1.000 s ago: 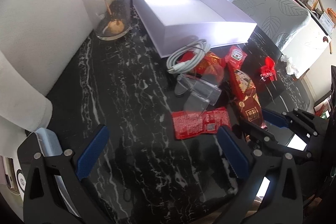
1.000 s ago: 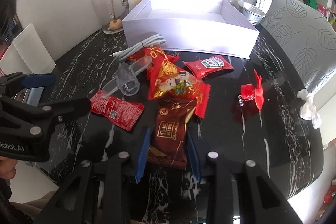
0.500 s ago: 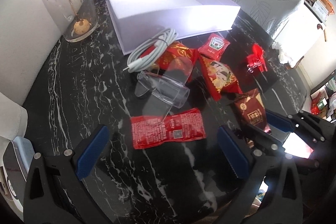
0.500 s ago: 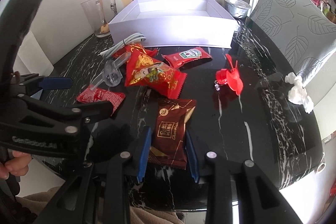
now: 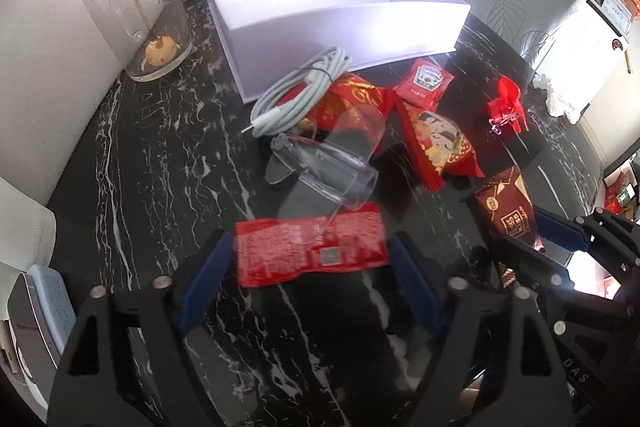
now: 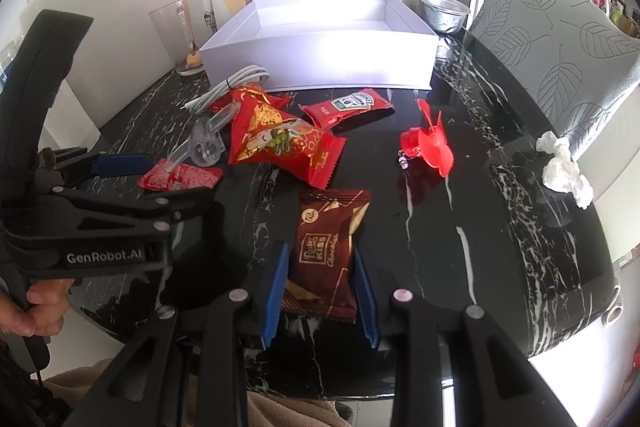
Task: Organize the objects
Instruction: 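Lower left tool over red sauce packet while right tool lowers over brown chocolate packet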
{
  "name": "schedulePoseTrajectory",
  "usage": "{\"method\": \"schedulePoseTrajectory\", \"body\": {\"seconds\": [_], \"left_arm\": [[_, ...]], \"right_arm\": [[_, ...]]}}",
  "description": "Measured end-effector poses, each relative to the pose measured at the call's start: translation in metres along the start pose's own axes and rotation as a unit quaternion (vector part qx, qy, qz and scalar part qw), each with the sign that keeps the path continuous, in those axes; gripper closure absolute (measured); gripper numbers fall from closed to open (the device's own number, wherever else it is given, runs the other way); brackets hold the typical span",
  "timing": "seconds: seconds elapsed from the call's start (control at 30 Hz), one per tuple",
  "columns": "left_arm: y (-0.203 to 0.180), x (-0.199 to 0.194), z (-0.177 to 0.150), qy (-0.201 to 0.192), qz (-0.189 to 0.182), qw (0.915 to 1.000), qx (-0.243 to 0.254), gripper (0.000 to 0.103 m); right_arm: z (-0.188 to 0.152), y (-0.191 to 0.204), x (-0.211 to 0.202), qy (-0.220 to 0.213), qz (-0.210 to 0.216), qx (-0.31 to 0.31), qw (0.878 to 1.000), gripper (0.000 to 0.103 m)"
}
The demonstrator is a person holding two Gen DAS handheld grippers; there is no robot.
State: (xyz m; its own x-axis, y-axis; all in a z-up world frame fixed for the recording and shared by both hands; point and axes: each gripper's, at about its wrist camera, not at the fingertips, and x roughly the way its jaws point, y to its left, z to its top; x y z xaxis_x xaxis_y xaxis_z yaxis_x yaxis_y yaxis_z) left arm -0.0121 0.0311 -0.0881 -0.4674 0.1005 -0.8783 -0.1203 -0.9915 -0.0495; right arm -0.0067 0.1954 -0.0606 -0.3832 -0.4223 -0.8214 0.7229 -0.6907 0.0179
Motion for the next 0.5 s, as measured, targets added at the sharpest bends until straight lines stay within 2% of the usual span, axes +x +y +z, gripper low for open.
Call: {"method": "schedulePoseTrajectory", "body": {"seconds": [0.17,0.3,0.5], "left_arm": [[0.009,-0.006,0.000,-0.001,-0.048,0.9986,-0.020,0.032],[0.011,-0.012,-0.004,-0.006,-0.063,0.9978,-0.022,0.040],[0.014,-0.017,-0.009,-0.002,-0.071,0.9970,-0.030,0.041]], "right_arm": [[0.000,0.000,0.000,0.000,-0.001,0.006,1.000,0.070],[-0.001,0.002,-0.001,0.000,0.000,0.009,1.000,0.070],[-0.004,0.002,-0.005,-0.006,0.000,0.011,1.000,0.073]]}}
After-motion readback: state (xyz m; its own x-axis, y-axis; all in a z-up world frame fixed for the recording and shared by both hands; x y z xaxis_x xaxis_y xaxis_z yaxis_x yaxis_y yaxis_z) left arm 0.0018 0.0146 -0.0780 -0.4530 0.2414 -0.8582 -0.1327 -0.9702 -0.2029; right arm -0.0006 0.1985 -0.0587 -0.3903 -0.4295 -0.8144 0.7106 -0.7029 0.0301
